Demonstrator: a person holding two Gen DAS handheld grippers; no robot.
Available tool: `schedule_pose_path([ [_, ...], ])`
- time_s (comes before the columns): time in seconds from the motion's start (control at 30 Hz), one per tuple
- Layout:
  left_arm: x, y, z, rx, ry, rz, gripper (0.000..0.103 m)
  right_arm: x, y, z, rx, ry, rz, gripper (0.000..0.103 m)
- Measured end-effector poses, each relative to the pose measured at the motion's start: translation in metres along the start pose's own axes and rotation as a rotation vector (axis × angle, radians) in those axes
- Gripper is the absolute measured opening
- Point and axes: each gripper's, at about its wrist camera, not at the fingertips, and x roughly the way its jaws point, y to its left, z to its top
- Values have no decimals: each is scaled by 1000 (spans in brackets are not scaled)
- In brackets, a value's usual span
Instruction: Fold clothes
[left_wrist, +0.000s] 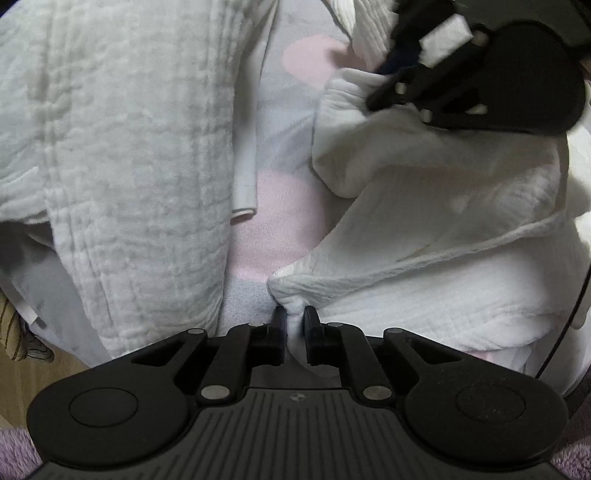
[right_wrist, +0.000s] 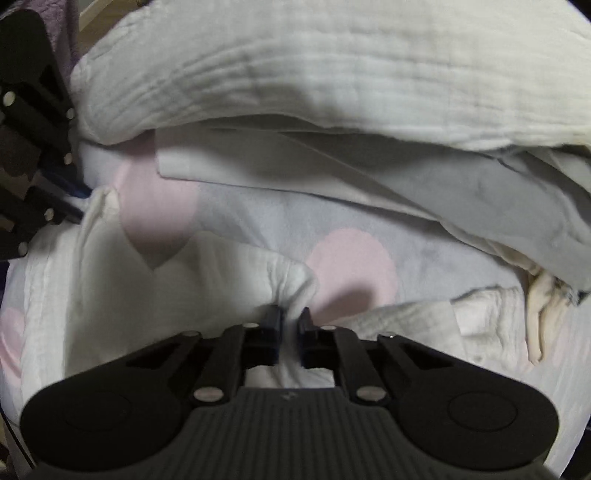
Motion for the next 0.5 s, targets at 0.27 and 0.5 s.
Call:
schedule_pose_path([
  [0.27,-36,-16,-16,50,-157,17,7,-77,-3,-58,189,-99,-165,8],
  [0.5,-100,-39,-1,133,-335,40,6,-166,-18,-127,359,-114,-435,7],
])
